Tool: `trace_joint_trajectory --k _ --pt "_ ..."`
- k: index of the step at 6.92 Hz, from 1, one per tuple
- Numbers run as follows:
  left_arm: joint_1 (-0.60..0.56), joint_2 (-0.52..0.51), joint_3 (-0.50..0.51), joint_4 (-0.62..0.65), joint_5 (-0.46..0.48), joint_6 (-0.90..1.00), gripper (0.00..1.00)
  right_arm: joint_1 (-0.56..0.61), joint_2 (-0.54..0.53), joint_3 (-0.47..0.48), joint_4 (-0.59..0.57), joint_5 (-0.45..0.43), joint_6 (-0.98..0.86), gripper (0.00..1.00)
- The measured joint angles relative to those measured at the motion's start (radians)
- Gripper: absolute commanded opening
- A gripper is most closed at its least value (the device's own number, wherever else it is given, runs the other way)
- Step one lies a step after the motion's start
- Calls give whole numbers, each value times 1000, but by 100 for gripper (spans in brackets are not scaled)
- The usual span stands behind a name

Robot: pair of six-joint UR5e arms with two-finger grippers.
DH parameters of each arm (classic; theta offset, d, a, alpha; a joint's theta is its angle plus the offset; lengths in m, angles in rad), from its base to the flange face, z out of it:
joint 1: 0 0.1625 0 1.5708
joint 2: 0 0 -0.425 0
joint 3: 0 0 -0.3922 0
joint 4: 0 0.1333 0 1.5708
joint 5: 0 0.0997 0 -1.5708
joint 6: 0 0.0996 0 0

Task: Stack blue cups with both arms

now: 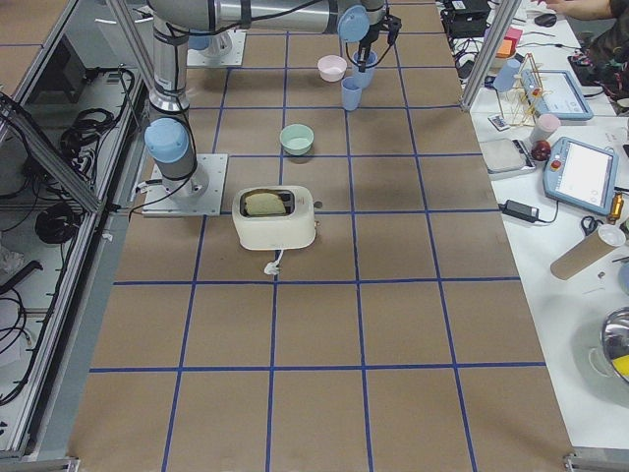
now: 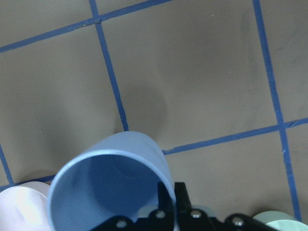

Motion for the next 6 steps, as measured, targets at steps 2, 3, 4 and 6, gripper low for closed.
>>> trace_joint_trajectory --k 2,3,4,6 --pt "1 0 3 -2 0 0 100 37 31 -4 -10 -10 38 0" --pt "1 0 2 -2 -1 0 100 43 39 -3 -12 -7 38 0" --pt "1 0 2 -1 -1 0 100 45 46 -2 -11 -6 35 28" --pt "0 0 2 -1 -2 -1 100 46 65 -1 -9 -2 31 89"
